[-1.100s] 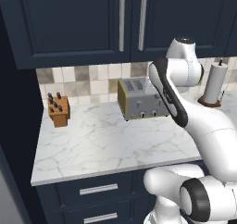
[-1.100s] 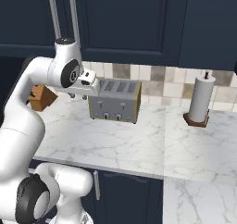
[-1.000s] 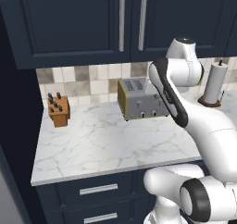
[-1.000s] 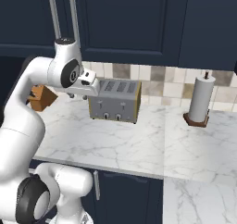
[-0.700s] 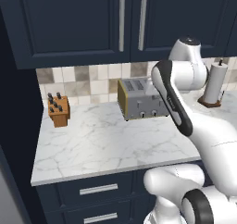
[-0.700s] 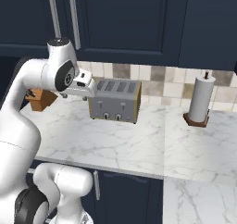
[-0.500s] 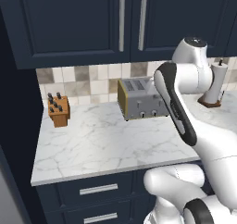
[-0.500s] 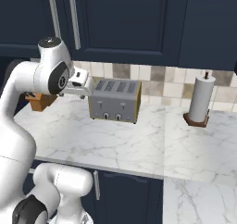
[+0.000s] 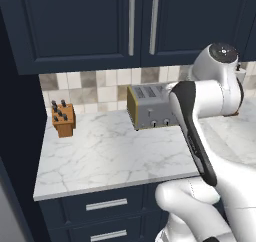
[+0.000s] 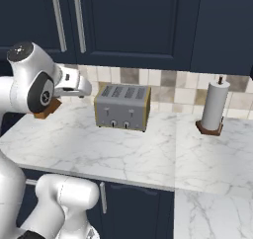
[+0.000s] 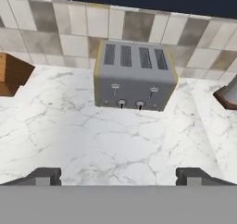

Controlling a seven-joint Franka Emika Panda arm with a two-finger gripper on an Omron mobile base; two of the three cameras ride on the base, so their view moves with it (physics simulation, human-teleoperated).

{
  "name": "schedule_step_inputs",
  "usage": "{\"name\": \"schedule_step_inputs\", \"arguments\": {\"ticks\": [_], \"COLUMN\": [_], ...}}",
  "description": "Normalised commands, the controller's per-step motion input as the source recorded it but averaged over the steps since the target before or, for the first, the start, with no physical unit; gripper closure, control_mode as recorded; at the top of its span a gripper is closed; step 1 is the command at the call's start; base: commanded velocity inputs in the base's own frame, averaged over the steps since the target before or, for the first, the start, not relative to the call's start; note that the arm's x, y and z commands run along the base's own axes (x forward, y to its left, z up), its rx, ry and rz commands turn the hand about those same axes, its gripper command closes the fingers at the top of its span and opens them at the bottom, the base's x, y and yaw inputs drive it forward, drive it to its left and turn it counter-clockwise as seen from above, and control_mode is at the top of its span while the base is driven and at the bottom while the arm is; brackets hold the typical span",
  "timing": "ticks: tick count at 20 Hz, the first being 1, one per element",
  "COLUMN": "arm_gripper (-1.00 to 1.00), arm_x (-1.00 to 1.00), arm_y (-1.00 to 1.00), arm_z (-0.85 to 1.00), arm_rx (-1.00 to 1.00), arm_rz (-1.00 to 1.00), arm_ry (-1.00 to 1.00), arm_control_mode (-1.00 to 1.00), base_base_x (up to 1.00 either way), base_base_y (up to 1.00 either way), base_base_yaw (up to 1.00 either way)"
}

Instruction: Open the cabinet, pick the kettle from the cabinet, and place it in the sink.

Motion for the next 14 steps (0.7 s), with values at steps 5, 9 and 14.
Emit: {"name": "schedule_step_inputs", "arguments": {"ticks": [5, 9, 14], "arm_gripper": [-1.00, -1.00, -1.00], "arm_x": [-0.21, -0.18, -0.20], "arm_y": [0.00, 0.00, 0.01], "arm_z": [0.34, 0.38, 0.25], "arm_rx": [-0.01, 0.00, 0.00], "arm_rz": [0.00, 0.00, 0.00], "arm_ry": [-0.19, -0.17, -0.14], "arm_control_mode": [-1.00, -1.00, -1.00], "base_base_x": [0.00, 0.00, 0.00], "base_base_y": [0.00, 0.00, 0.00], "base_base_yaw": [0.00, 0.00, 0.00]}}
